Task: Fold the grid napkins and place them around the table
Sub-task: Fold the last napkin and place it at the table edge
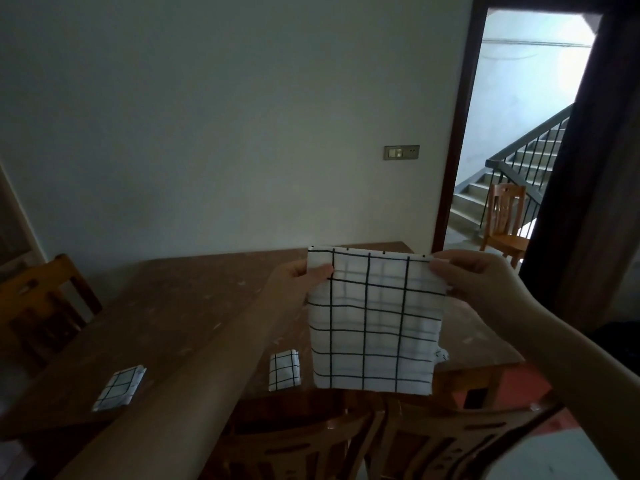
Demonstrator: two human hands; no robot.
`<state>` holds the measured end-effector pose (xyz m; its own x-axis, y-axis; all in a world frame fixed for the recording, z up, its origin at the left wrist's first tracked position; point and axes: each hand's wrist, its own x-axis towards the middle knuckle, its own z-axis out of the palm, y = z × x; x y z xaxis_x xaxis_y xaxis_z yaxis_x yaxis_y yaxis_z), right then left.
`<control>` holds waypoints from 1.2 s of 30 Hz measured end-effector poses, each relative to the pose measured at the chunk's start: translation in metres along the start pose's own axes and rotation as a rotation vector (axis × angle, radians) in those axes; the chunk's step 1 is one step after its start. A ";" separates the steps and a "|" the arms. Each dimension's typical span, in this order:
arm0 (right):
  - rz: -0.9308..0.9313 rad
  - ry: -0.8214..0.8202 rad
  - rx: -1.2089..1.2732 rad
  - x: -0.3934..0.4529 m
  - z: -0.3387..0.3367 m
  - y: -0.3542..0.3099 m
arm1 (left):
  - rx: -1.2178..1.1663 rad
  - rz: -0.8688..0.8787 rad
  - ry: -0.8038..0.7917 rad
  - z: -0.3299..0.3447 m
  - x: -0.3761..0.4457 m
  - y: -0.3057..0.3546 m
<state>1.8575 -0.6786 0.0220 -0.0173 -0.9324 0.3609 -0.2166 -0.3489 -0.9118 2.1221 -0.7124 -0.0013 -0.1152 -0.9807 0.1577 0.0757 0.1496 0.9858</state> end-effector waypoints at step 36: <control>-0.134 0.050 -0.153 0.015 0.095 -0.020 | -0.167 0.006 0.058 -0.090 0.004 -0.031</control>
<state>1.9546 -0.6944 0.0272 -0.0257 -0.8716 0.4896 -0.3659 -0.4476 -0.8160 2.2085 -0.7321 -0.0365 -0.0571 -0.9863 0.1549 0.2400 0.1370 0.9611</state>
